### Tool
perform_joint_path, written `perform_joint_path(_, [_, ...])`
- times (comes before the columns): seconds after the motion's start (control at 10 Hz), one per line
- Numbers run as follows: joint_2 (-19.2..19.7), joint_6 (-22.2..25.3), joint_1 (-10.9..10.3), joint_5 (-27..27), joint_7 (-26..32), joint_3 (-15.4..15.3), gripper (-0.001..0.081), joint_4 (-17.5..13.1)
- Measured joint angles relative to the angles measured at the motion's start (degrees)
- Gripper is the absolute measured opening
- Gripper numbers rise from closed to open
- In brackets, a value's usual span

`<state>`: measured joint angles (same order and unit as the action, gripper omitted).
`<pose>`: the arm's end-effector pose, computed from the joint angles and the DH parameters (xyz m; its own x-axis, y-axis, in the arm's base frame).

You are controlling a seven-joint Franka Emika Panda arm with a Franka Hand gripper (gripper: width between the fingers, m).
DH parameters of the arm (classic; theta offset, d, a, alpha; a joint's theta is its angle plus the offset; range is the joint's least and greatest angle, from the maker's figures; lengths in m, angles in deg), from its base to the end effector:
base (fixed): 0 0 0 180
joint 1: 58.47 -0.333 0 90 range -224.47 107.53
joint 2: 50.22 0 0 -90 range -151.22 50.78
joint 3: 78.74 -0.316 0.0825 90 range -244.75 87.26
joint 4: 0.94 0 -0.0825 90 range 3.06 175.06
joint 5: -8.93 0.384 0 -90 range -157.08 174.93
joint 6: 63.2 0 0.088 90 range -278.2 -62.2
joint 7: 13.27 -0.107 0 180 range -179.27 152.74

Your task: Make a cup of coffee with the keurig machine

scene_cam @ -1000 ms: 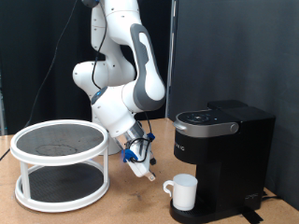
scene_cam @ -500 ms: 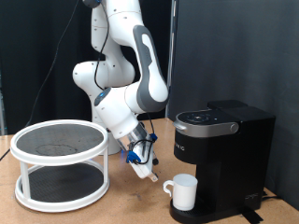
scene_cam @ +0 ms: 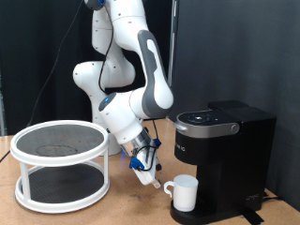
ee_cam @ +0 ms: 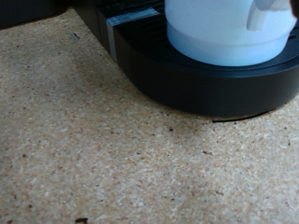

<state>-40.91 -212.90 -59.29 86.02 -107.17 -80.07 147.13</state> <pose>0.4140 -0.0055 0.1843 -0.9162 -0.1986 -0.3481 -0.3416 0.8411 0.4193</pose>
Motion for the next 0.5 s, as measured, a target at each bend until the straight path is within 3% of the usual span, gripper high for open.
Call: perform_joint_path(0.5, [1.4,2.3,0.0,0.3,0.0,-0.3,0.0734,-2.3])
